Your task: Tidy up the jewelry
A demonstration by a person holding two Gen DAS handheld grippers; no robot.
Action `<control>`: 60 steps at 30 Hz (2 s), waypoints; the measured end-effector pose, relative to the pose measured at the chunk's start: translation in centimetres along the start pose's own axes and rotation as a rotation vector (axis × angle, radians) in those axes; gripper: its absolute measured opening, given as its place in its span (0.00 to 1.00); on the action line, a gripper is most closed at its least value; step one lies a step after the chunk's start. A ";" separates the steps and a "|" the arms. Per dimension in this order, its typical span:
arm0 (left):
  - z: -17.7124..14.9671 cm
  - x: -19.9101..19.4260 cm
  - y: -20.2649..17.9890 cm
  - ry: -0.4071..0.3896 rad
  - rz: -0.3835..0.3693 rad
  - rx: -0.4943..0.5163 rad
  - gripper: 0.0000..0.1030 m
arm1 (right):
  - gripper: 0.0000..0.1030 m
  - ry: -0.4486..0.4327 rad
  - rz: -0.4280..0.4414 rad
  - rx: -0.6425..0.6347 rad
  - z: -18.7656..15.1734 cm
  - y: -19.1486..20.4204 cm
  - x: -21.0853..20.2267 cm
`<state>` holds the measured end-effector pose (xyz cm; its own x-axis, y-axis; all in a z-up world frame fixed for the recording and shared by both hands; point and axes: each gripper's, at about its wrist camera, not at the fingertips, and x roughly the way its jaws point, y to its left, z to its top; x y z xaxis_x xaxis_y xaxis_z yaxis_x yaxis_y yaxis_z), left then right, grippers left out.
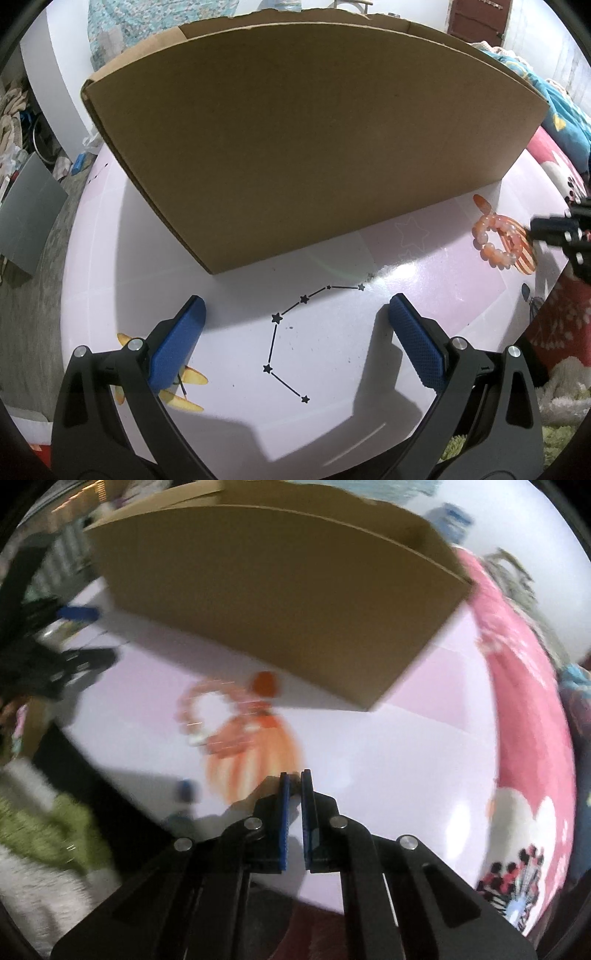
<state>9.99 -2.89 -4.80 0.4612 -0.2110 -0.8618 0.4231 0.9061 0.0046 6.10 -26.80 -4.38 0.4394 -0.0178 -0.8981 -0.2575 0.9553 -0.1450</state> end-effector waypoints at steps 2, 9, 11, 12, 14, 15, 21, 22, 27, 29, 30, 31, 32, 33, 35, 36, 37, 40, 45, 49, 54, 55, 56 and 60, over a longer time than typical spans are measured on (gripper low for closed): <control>0.1 -0.1 -0.1 0.002 0.000 0.012 0.93 | 0.06 -0.009 0.011 0.047 -0.1 -0.9 0.0; 0.8 -3.7 -3.8 -0.143 -0.113 0.146 0.93 | 0.07 -0.073 0.143 0.232 -1.5 -2.6 -0.9; 1.2 -4.2 -5.5 -0.162 -0.164 0.188 0.92 | 0.10 -0.080 0.153 0.264 -1.9 -3.1 -0.6; 1.5 -4.3 -6.8 -0.169 -0.196 0.222 0.92 | 0.15 -0.082 0.159 0.278 -2.2 -3.3 -0.7; 1.8 -4.4 -8.7 -0.182 -0.233 0.278 0.90 | 0.20 -0.097 0.171 0.309 -2.7 -3.8 -0.9; 1.9 -4.5 -9.7 -0.189 -0.251 0.311 0.83 | 0.21 -0.105 0.178 0.320 -3.1 -4.2 -0.9; 2.1 -2.8 -14.9 -0.147 -0.294 0.455 0.54 | 0.21 -0.162 0.221 0.393 -3.3 -6.3 -0.3; 2.1 -2.2 -15.2 -0.136 -0.283 0.469 0.51 | 0.21 -0.172 0.235 0.408 -3.5 -6.6 -0.3; 2.2 -0.3 -16.8 -0.053 -0.227 0.472 0.32 | 0.21 -0.205 0.262 0.435 -4.0 -7.3 -0.4; 2.3 0.2 -16.8 -0.035 -0.224 0.447 0.31 | 0.21 -0.214 0.275 0.443 -4.2 -7.5 -0.4; 2.4 0.3 -16.7 -0.031 -0.223 0.437 0.32 | 0.21 -0.218 0.280 0.450 -4.3 -7.7 -0.4; 2.5 0.4 -16.7 -0.028 -0.221 0.425 0.31 | 0.21 -0.219 0.284 0.455 -4.3 -7.8 -0.4; 2.6 0.4 -16.6 -0.027 -0.217 0.414 0.31 | 0.21 -0.221 0.289 0.459 -4.4 -7.9 -0.4; 2.6 0.5 -16.5 -0.025 -0.215 0.403 0.29 | 0.21 -0.222 0.293 0.462 -4.4 -8.0 -0.3; 2.6 0.5 -16.2 -0.024 -0.215 0.382 0.21 | 0.21 -0.226 0.296 0.464 -4.5 -8.1 -0.4; 2.7 0.6 -16.3 -0.025 -0.209 0.376 0.16 | 0.21 -0.227 0.297 0.465 -4.5 -8.1 -0.4; 2.6 0.6 -16.2 -0.028 -0.199 0.373 0.10 | 0.21 -0.228 0.299 0.466 -4.5 -8.0 -0.5; 2.6 0.6 -15.7 -0.026 -0.192 0.354 0.08 | 0.21 -0.223 0.309 0.466 -4.4 -7.9 -0.4; 2.3 0.3 -13.4 -0.014 -0.161 0.285 0.08 | 0.36 -0.200 0.281 0.426 -3.7 -6.7 -0.3; 2.0 0.1 -11.7 -0.008 -0.143 0.242 0.08 | 0.36 -0.206 0.223 0.356 -2.6 -5.6 -0.3; 1.7 -0.2 -10.7 -0.009 -0.145 0.215 0.08 | 0.35 -0.171 0.149 0.324 -1.9 -4.7 0.6; 1.7 -0.1 -10.9 -0.009 -0.145 0.215 0.08 | 0.33 -0.166 0.136 0.328 -1.9 -4.6 0.7; 1.8 0.0 -11.0 -0.010 -0.148 0.213 0.08 | 0.31 -0.161 0.133 0.332 -1.9 -4.5 0.9; 1.8 0.0 -10.6 -0.011 -0.157 0.210 0.08 | 0.25 -0.161 0.105 0.334 -1.8 -3.9 1.1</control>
<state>6.85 -13.18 -3.93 0.3852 -0.3481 -0.8546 0.6421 0.7663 -0.0227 6.07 -31.12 -5.56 0.5621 0.1065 -0.8202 -0.0256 0.9934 0.1114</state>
